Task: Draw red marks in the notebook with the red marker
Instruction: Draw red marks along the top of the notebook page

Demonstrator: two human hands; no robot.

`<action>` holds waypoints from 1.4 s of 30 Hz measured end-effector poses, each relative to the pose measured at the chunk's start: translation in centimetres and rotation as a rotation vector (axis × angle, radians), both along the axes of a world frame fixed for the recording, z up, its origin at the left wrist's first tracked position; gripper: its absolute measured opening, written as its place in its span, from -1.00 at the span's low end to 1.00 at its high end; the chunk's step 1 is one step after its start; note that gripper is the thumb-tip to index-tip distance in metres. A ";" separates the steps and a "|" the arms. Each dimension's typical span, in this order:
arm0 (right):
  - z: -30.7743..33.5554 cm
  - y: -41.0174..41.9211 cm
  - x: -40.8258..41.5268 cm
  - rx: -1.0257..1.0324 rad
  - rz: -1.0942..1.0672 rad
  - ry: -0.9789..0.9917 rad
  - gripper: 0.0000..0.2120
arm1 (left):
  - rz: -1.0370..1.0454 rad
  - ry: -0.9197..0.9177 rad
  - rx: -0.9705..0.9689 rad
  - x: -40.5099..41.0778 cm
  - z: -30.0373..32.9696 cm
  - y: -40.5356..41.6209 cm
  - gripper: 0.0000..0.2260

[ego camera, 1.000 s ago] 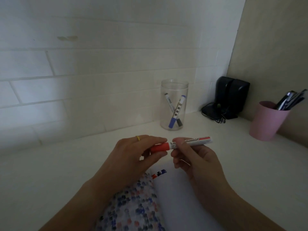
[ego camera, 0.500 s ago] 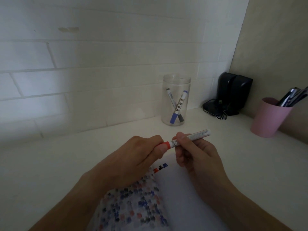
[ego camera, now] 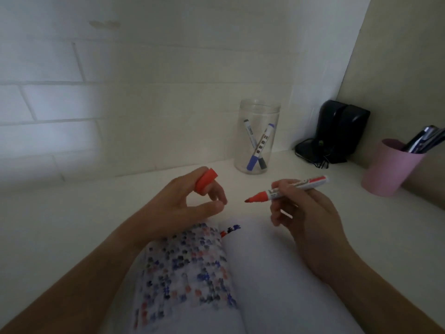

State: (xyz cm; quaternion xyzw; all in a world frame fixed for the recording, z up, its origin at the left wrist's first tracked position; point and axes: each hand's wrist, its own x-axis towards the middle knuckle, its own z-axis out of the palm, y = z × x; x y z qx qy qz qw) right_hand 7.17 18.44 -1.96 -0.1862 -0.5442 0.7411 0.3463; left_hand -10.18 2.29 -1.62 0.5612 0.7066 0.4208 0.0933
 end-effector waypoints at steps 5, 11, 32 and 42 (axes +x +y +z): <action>1.1 2.4 1.0 -0.097 -0.045 0.049 -0.88 | -0.112 0.017 -0.170 0.0 -0.7 0.5 -0.55; 1.9 1.0 -0.1 0.071 0.142 -0.135 -0.94 | -0.132 -0.033 -0.243 -0.7 -1.3 0.7 -0.74; -3.0 0.4 -0.1 0.550 -0.065 -0.404 -0.91 | -0.236 -0.061 -0.226 -1.9 -1.7 1.0 -0.61; -3.1 0.5 -0.2 0.592 -0.066 -0.465 -0.95 | -0.243 -0.073 -0.248 -1.9 -1.6 1.1 -0.70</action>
